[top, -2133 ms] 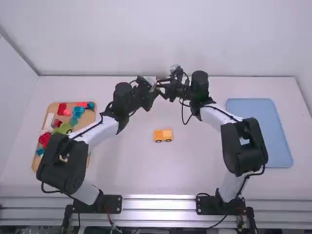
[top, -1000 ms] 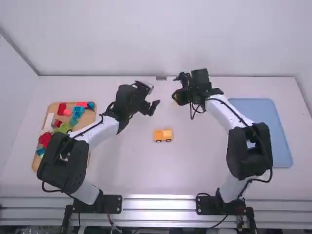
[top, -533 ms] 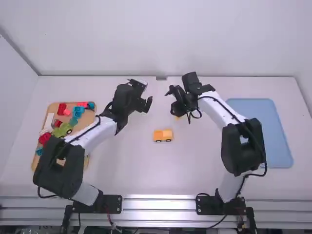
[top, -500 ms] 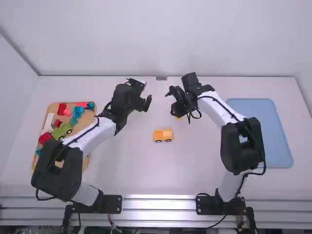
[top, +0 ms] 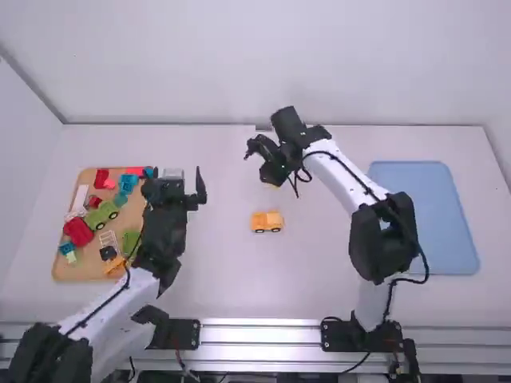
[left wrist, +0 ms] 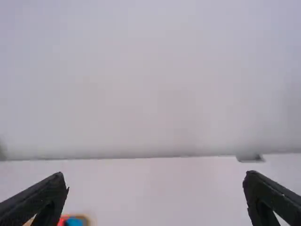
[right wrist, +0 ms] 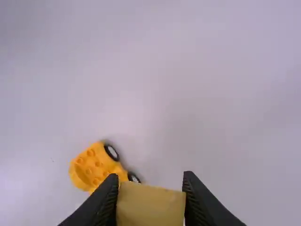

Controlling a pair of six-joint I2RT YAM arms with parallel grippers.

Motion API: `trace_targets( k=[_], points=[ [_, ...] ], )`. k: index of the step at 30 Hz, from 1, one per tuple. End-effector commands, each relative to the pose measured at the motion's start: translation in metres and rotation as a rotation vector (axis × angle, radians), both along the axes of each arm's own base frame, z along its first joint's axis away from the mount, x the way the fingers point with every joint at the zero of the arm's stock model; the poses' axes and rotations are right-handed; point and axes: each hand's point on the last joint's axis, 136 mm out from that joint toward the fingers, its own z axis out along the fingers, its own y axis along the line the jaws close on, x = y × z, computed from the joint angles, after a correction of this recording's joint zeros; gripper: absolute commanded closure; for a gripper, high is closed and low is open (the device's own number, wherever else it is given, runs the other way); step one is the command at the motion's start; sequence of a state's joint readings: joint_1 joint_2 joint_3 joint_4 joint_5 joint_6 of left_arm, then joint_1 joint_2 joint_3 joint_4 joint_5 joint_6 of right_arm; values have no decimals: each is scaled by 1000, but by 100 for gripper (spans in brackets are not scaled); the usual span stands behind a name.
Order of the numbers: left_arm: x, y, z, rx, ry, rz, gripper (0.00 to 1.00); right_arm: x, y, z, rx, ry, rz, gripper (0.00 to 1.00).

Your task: Assemble lego blocks to make yellow taxi

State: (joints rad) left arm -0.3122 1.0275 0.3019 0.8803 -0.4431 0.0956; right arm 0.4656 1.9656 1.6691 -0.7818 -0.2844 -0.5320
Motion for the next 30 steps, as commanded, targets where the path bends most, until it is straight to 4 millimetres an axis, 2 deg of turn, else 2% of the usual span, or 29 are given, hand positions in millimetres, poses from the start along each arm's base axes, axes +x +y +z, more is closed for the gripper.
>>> trace_targets(
  k=[1,4,6,12,17,22,26,30],
  points=[
    [-27,39,6,-67,-62,190,1,1,23,-12,-35,-17,139,84],
    [-54,64,3,-111,-83,312,1,-5,53,-21,-71,13,247,87],
    [-63,70,3,-116,-91,333,1,-11,64,-29,-101,38,315,89],
    [-76,66,8,-46,-39,277,1,-34,83,-57,-227,115,480,92],
    [-82,67,13,-7,41,270,1,-51,89,-74,-268,148,539,92],
    [-85,69,21,11,93,274,1,-65,94,-79,-302,159,582,92],
    [-95,85,28,-48,91,380,1,-74,96,-92,-319,169,601,92],
    [-90,74,31,6,117,301,1,-81,94,-111,-334,182,612,91]
  ],
)
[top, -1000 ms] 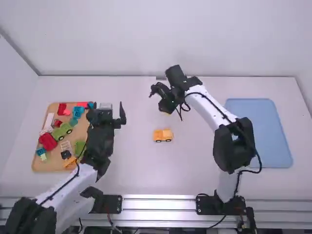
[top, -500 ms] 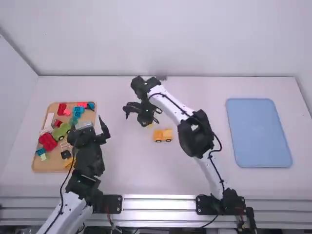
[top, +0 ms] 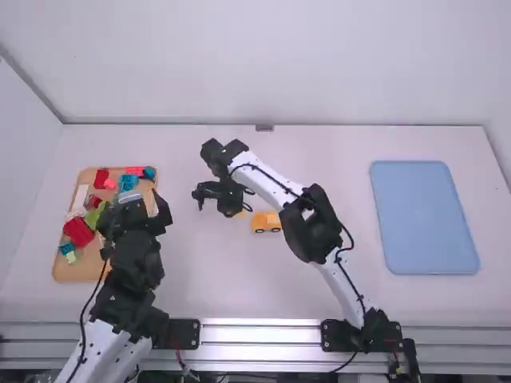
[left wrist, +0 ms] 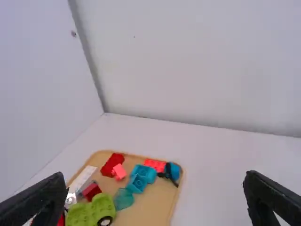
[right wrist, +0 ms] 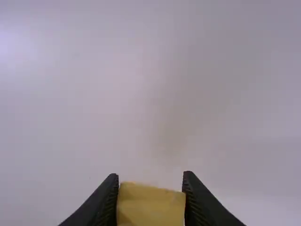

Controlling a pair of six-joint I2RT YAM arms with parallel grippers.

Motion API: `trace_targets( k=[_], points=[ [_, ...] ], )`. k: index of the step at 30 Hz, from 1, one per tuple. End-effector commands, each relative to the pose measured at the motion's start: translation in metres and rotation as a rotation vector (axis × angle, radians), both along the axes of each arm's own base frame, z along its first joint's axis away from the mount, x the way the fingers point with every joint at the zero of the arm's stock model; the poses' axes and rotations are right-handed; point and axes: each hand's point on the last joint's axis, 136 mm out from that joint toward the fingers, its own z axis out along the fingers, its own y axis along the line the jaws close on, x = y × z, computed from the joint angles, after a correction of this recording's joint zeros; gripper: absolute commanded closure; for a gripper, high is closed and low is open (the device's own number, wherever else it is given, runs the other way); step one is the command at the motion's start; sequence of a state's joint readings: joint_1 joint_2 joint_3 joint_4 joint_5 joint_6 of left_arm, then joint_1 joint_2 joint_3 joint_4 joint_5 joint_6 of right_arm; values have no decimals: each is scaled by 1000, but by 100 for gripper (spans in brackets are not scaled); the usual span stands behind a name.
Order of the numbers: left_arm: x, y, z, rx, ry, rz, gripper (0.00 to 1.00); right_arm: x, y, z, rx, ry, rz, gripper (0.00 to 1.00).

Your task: Assemble lego blocks to make yellow taxi

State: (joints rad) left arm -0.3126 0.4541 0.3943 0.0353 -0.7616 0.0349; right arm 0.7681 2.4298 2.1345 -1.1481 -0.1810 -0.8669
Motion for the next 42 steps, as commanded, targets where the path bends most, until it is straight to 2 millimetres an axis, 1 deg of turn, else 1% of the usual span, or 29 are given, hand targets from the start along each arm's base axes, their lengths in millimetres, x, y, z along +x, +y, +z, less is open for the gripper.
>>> trace_targets(
  k=[1,2,6,9,16,22,25,29,30,33,36,37,38,39,40,41,42],
  points=[
    [2,-11,18,13,-25,-77,1,-12,-10,-24,-54,41,11,92],
    [4,-14,21,13,-29,-100,1,-13,-12,-27,-59,45,10,92],
    [3,-16,29,8,-28,-121,1,-18,-11,-29,-58,67,-1,92],
    [6,-24,29,7,-23,-164,1,-22,-9,-29,-62,67,1,92],
    [13,-27,21,10,10,-168,1,-25,-4,-42,-58,49,19,91],
    [23,-28,15,15,32,-161,1,-24,0,-42,-46,42,12,89],
    [30,-32,11,18,43,-167,1,-24,0,-42,-47,43,13,86],
    [37,-31,9,23,50,-158,1,-21,-2,-42,-44,41,6,79],
    [39,-32,8,23,51,-160,1,-22,-1,-42,-42,44,7,75],
    [41,-35,7,22,50,-166,1,-22,-1,-42,-40,46,4,71],
    [43,-33,7,22,51,-158,1,-19,-3,-42,-38,45,-3,64],
    [43,-33,7,23,51,-158,1,-19,-2,-42,-37,44,-7,60],
    [43,-33,7,23,51,-159,1,-19,-2,-42,-37,43,-9,58],
    [43,-33,7,22,50,-159,1,-19,-1,-42,-35,42,-7,54],
    [43,-33,7,22,50,-159,1,-19,-1,-42,-35,42,-7,48],
    [43,-34,7,23,50,-161,1,-17,-3,-42,-35,42,-12,38],
    [43,-34,7,23,50,-163,1,-17,-3,-42,-35,43,-13,37]
  ],
)
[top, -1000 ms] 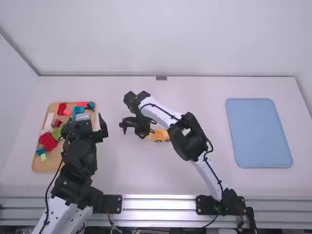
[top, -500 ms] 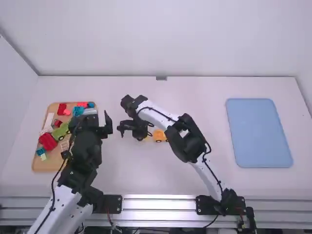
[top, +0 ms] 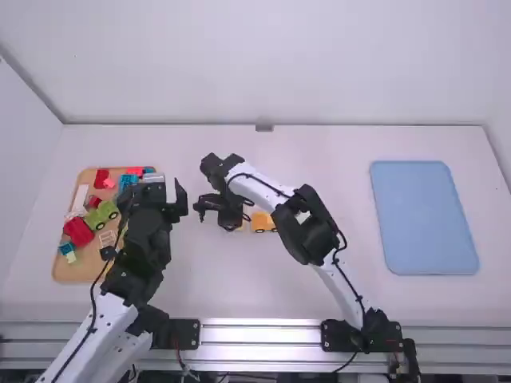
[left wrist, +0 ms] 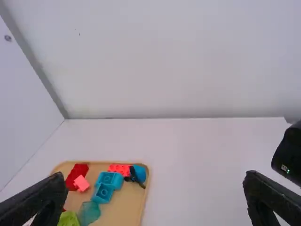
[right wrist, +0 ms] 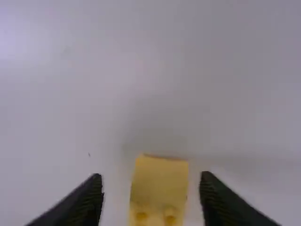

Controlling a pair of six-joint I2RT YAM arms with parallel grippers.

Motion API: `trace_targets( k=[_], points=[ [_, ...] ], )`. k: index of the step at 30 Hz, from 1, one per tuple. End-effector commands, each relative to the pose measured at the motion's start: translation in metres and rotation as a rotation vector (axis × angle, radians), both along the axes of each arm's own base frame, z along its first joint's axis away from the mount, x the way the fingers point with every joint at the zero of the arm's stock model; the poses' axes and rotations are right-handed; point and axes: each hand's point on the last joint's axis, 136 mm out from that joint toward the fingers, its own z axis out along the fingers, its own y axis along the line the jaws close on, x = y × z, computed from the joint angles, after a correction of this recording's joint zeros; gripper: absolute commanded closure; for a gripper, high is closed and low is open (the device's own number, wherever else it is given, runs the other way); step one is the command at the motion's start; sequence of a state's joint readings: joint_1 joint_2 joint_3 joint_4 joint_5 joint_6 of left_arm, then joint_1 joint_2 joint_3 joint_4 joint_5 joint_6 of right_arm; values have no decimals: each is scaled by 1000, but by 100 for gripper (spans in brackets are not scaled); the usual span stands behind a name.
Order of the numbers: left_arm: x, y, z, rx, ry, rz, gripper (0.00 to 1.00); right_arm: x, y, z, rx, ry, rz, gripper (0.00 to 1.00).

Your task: Assemble lego blocks to make yellow taxi

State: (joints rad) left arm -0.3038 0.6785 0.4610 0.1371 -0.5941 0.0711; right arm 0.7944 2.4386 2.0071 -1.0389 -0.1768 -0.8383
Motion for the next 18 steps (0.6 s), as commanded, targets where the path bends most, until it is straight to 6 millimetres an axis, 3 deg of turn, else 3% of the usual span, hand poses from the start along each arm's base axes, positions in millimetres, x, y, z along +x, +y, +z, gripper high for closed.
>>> trace_targets(
  k=[1,5,6,12,15,18],
  points=[
    [1,0,11,-5,-24,-4,1,-1,-5,-6,-9,22,-13,29],
    [1,0,11,-4,-24,-4,1,0,-4,-6,-5,18,-13,14],
    [1,0,11,-5,-24,-4,1,3,-1,-4,9,12,-19,1],
    [1,-1,11,-5,-24,-5,1,15,12,17,120,34,-36,1],
    [1,0,11,-5,-25,-5,1,32,13,33,165,-6,-67,2],
    [-1,6,17,-7,-50,33,1,69,18,51,243,-80,-176,2]
  ],
)
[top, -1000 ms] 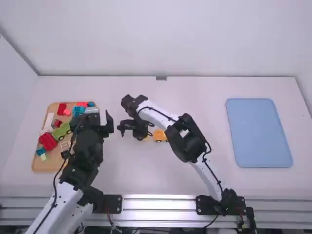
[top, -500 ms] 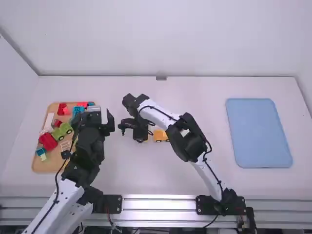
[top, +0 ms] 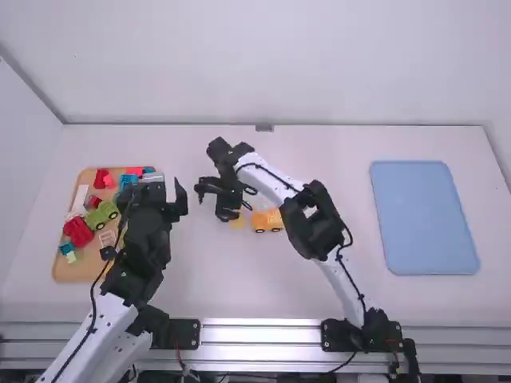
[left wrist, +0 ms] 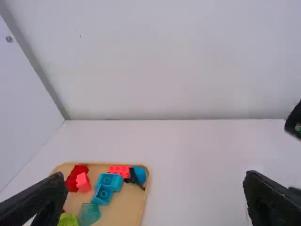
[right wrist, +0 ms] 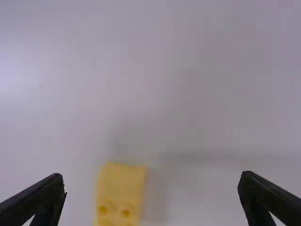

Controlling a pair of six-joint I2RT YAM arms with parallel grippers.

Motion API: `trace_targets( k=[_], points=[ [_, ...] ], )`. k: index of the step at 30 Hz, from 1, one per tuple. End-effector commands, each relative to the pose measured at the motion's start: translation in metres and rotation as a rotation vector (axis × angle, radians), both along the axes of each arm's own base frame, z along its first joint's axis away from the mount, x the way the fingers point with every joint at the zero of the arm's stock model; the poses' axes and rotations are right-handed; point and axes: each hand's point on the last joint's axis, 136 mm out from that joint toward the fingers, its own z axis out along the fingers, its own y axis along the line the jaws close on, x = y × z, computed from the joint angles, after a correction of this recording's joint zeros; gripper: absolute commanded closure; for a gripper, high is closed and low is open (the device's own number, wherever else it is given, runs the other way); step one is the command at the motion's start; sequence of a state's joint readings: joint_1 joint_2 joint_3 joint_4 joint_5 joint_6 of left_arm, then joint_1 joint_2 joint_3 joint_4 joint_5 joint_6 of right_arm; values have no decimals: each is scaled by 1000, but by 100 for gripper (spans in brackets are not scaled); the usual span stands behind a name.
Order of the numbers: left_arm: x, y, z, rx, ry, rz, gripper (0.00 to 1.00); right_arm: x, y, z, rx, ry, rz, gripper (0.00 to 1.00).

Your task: Assemble lego blocks to make yellow taxi

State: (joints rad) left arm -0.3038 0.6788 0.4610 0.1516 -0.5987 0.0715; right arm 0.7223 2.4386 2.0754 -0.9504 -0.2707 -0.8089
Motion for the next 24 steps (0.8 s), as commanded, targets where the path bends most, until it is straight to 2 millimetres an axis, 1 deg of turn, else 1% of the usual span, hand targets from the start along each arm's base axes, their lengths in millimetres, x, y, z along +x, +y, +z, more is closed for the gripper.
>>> trace_targets(
  k=[1,3,6,7,8,9,10,13,15,18,20,21,23,24],
  points=[
    [-2,7,16,-5,-46,43,1,31,4,31,88,-43,-108,2],
    [-4,15,20,-5,-65,87,1,52,3,46,127,-76,-180,2],
    [-4,17,20,-3,-64,95,1,67,-1,63,156,-92,-234,2],
    [-5,18,20,-2,-65,108,1,77,-6,71,167,-106,-269,2],
    [-5,16,20,-2,-62,100,1,84,-8,78,180,-119,-278,2],
    [-5,16,19,-2,-61,99,1,84,-9,79,182,-120,-279,2],
    [-3,12,15,-14,-47,71,1,90,-14,85,191,-128,-287,1],
    [1,2,14,-13,-40,5,1,100,-25,97,200,-145,-309,2],
    [8,-13,13,2,-31,-82,1,106,-33,106,220,-148,-324,2],
    [22,-41,6,109,15,-235,1,112,-42,116,261,-142,-319,2],
    [35,-43,0,89,53,-228,1,117,-55,124,274,-141,-340,2],
    [37,-42,-1,84,61,-222,1,118,-57,125,274,-141,-344,2],
    [53,-45,-11,72,149,-224,1,125,-72,128,272,-138,-380,2],
    [58,-48,-15,77,183,-240,1,125,-76,129,274,-130,-383,2]
  ],
)
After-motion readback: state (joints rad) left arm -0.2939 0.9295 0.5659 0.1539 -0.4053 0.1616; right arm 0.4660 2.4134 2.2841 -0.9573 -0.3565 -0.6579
